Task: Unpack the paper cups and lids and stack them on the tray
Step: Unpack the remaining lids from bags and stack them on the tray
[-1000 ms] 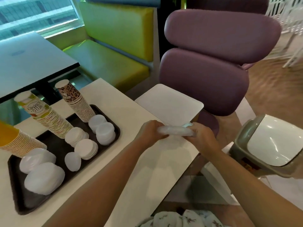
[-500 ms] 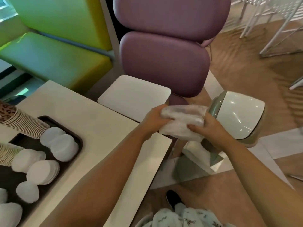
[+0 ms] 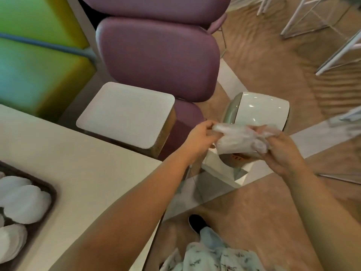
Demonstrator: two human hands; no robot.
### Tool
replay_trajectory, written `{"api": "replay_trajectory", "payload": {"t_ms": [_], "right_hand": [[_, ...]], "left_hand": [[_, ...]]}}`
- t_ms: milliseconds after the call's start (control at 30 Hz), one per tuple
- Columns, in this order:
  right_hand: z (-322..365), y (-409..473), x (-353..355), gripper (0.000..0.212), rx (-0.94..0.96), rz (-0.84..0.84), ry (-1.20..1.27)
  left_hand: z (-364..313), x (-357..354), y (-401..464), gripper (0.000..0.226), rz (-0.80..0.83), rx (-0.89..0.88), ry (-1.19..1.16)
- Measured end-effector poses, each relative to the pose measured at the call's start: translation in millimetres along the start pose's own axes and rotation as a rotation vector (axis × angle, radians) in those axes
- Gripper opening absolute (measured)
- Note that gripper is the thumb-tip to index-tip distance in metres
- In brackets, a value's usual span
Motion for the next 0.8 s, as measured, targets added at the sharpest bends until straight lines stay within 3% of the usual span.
{"api": "replay_trajectory", "payload": {"t_ms": [100, 200, 333, 433, 600, 800], "right_hand": [[10, 6, 27, 0.053, 0.096, -0.132, -0.251], [12, 13, 44, 0.050, 0.175, -0.142, -0.533], [5, 20, 40, 0.037, 0.224, -0.117, -0.847], [-8, 33, 38, 0.024, 0.251, -0.070, -1.018], [-38, 60, 45, 0.023, -0.029, 0.142, -1.323], [-67, 90, 52, 0.020, -0.173, 0.205, -1.377]], "left_hand": [[9, -19, 20, 0.024, -0.142, -0.212, 0.487], [23, -43, 34, 0.038, 0.004, -0.329, 0.867], [32, -64, 46, 0.049, 0.093, -0.377, 1.185], [33, -71, 51, 0.044, 0.088, -0.402, 1.258], [37, -78, 57, 0.039, 0.062, -0.436, 1.248], [43, -80, 59, 0.029, 0.043, -0.483, 1.125]]}}
Point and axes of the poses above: each hand's wrist, its own y-axis towards the middle knuckle, its own x-axis out of the back of the hand, z = x × y, the point moved 1 cm from there along y, towards the middle knuckle, and after that the axes turned 8 degrees about x, right-handed, at the moved point
